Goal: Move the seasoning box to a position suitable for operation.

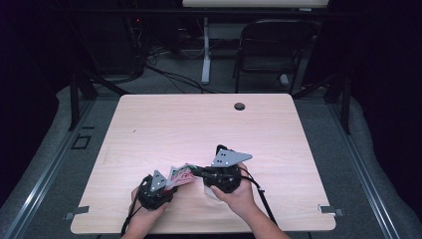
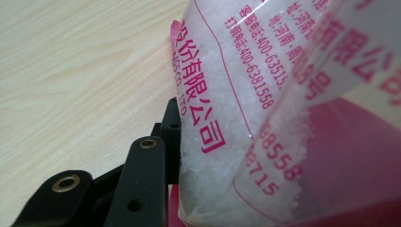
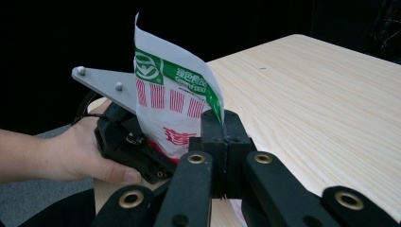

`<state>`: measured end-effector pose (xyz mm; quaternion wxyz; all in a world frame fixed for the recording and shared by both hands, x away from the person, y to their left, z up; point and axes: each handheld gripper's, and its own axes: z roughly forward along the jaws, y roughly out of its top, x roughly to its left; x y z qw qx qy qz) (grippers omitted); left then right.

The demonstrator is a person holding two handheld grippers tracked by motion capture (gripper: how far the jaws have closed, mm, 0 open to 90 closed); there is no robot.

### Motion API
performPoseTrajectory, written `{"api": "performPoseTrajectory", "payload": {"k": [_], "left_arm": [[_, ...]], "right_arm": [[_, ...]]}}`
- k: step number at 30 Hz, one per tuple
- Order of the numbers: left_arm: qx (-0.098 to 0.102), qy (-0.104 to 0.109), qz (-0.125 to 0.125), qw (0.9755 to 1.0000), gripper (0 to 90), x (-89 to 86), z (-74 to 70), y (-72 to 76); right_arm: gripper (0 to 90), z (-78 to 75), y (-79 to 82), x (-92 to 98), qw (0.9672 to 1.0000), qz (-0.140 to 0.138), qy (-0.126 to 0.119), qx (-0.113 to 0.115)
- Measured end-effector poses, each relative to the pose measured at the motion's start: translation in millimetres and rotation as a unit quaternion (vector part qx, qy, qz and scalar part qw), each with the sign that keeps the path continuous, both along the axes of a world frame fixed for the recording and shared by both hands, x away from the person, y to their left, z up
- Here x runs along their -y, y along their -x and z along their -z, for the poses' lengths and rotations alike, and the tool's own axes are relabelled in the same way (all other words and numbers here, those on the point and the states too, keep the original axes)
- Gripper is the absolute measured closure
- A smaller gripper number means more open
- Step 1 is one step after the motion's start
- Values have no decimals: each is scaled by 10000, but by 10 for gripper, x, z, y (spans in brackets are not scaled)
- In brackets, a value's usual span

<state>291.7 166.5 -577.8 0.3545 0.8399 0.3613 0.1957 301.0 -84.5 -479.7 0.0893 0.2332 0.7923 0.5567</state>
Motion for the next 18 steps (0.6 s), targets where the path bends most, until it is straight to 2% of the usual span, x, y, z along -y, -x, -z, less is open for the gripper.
{"api": "performPoseTrajectory", "payload": {"k": [5, 9, 12, 18], "left_arm": [[158, -146, -40, 9998, 653, 0, -43, 14], [399, -448, -64, 9982, 655, 12, -87, 39], [496, -575, -79, 9971, 656, 10, -115, 47], [569, -622, -116, 9964, 657, 31, -146, 69]], "right_arm": [[900, 2, -1, 33, 10000, 27, -28, -14], [900, 2, 4, 70, 10000, 47, 8, -16], [900, 13, 11, 95, 10000, 61, 8, -16], [900, 7, 35, 128, 10000, 48, 6, 22]]}}
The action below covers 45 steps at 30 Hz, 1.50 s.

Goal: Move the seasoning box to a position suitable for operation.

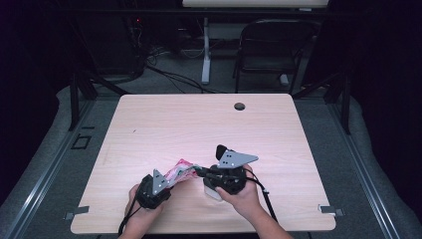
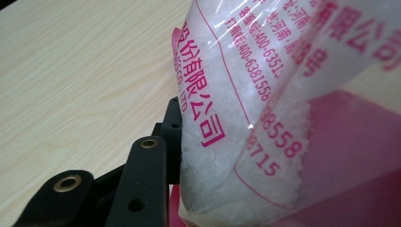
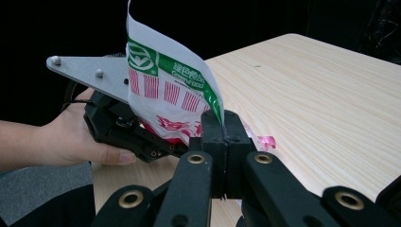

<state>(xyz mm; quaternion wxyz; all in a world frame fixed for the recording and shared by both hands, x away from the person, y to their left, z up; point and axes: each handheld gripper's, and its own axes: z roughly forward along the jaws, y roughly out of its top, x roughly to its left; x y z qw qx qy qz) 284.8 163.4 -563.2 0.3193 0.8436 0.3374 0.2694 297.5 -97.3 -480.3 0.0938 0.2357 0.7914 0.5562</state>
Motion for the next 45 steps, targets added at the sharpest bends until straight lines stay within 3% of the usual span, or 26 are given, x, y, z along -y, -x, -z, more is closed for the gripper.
{"api": "performPoseTrajectory", "payload": {"k": [6, 13, 28, 42, 45], "left_arm": [[188, -126, -50, 9997, 658, 20, -21, 17], [259, -247, -88, 9993, 658, 38, -35, 32], [613, -607, -40, 9963, 659, 128, -89, 84], [911, -913, -31, 9916, 660, 182, -159, 76], [923, -902, -43, 9916, 660, 181, -157, 77]], "right_arm": [[900, 3, 11, 27, 10000, 24, 53, 78], [898, 15, 32, 45, 9998, 77, 124, 118], [900, 43, 130, 161, 9990, 231, 339, 183], [900, 103, 118, 270, 9991, 361, 215, 94], [900, 112, 126, 268, 9989, 375, 246, 112]]}}
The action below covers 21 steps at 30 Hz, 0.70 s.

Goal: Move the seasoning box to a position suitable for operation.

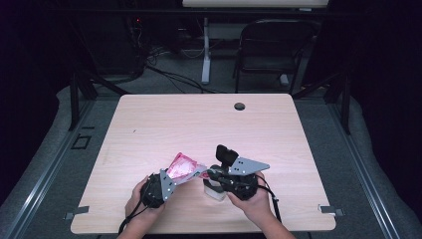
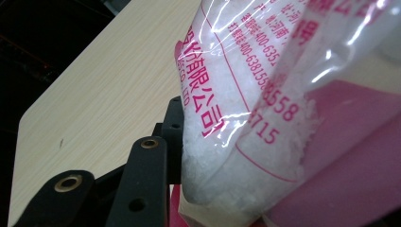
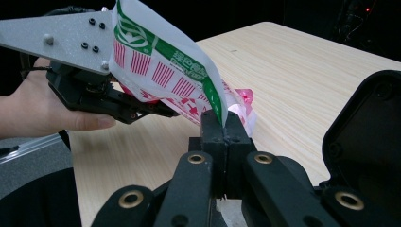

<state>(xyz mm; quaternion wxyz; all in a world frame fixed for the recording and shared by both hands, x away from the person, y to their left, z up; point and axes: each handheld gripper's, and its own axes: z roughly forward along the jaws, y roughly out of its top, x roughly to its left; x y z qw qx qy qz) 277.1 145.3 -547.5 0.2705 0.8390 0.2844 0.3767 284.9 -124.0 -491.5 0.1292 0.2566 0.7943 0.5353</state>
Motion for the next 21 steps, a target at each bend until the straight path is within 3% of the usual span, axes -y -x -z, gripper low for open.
{"api": "performPoseTrajectory", "payload": {"k": [14, 21], "left_arm": [[183, -271, 24, 9995, 661, 62, -34, -8], [477, -581, 10, 9972, 661, 109, -81, -9]], "right_arm": [[900, 29, 21, 48, 9999, 107, -12, 10], [900, 40, 13, 80, 9999, 140, -41, -8]]}}
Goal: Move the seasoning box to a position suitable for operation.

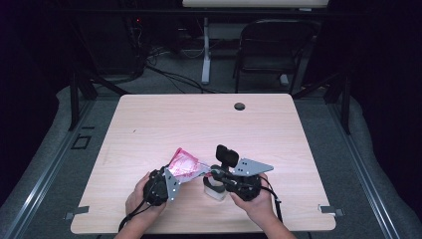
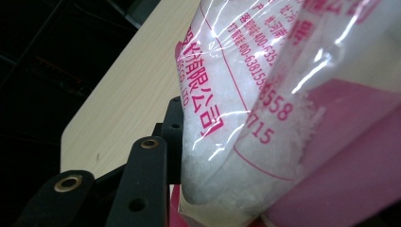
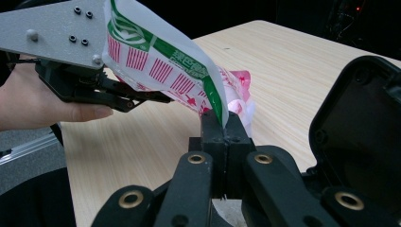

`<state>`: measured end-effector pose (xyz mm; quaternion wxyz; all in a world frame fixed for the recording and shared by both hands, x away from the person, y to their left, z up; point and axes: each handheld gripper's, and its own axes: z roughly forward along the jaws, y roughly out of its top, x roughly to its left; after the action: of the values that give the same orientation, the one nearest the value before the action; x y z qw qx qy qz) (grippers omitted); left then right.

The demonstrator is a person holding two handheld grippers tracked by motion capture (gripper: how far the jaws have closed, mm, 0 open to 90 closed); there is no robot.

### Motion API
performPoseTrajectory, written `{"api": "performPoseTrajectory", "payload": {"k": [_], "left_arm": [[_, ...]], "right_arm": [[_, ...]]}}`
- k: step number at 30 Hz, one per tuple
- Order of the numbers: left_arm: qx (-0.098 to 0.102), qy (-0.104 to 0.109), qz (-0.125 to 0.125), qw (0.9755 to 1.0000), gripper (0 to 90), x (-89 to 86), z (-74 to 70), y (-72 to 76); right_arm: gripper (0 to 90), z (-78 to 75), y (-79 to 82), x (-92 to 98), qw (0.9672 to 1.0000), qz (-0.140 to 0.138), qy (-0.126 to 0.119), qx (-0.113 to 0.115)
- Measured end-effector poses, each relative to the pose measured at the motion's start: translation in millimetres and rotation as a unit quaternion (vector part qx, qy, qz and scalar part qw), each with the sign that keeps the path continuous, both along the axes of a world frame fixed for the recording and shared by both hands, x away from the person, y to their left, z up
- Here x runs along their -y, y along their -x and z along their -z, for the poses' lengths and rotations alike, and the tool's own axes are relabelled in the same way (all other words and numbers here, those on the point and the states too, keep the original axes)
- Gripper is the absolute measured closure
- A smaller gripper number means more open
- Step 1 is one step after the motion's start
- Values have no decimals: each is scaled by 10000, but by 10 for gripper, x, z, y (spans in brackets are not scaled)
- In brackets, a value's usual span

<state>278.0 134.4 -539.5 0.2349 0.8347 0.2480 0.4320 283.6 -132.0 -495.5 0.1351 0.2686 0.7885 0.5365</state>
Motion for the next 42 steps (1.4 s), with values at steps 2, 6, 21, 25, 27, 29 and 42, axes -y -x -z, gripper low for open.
{"api": "performPoseTrajectory", "payload": {"k": [2, 6, 21, 25, 27, 29, 42], "left_arm": [[65, -73, -7, 10000, 662, 16, -3, 6], [185, -233, -1, 9996, 662, 35, -14, 13], [599, -611, 16, 9963, 664, 112, -67, 38], [558, -614, 53, 9965, 665, 117, -54, 34], [541, -616, 59, 9966, 665, 115, -53, 38], [553, -631, 71, 9964, 665, 116, -56, 41], [627, -712, 131, 9954, 667, 148, -49, 38]], "right_arm": [[900, 5, -1, 15, 10000, 8, 2, -14], [900, 20, -3, 35, 10000, 16, 28, -39], [900, 59, 4, 96, 9999, 90, 32, -99], [900, 60, 15, 105, 9999, 86, 76, -77], [887, 60, 20, 108, 9999, 92, 86, -56], [867, 56, 25, 112, 9999, 108, 78, -53], [728, 4, 86, 108, 9997, 97, 179, 118]]}}
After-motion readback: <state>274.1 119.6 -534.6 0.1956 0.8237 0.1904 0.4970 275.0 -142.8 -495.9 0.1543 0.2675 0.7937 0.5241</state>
